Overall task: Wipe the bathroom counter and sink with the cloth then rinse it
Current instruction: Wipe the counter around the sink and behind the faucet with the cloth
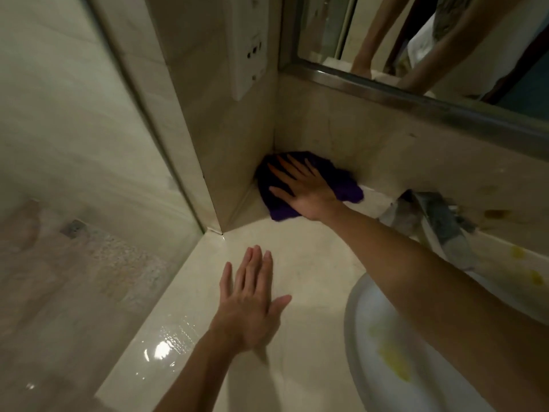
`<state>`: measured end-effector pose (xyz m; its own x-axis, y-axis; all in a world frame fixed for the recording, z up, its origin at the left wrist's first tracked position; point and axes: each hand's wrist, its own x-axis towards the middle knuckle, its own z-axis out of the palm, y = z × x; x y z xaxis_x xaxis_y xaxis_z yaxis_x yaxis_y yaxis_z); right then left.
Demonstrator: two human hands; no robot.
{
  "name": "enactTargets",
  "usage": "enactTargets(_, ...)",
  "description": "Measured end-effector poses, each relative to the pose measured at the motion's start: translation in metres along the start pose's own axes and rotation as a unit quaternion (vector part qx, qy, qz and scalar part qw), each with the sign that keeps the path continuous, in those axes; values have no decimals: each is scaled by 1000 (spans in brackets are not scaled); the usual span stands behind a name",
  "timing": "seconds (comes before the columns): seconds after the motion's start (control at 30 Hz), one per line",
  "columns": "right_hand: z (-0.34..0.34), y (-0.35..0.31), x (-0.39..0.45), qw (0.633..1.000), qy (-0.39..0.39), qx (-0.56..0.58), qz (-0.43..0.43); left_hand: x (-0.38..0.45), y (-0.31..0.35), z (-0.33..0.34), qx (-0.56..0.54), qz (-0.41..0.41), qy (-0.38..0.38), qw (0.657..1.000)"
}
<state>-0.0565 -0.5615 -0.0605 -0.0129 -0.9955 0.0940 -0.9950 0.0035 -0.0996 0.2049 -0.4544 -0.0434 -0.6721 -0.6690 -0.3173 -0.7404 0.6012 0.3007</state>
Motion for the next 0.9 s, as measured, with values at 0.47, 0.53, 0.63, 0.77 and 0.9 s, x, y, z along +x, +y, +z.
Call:
enactTargets(0.47, -20, -46, -193, 997, -58, 44, 23, 4, 1, -13, -18, -23, -53, 998)
enactTargets(0.53, -25, -36, -190, 995, -92, 35, -5, 3, 2, -13, -25, -20, -47, 998)
enactTargets(0.63, -23, -25, -169, 994, -100, 32, -7, 3, 2, -11, -22, -16, -41, 999)
enactTargets(0.77, -20, -18, -116, 992, -76, 95, 16, 5, 1, -5, -19, -10, -28, 999)
enactTargets(0.9, -34, -5, -60, 993, -83, 77, -44, 4, -2, -3, -32, 0, -19, 999)
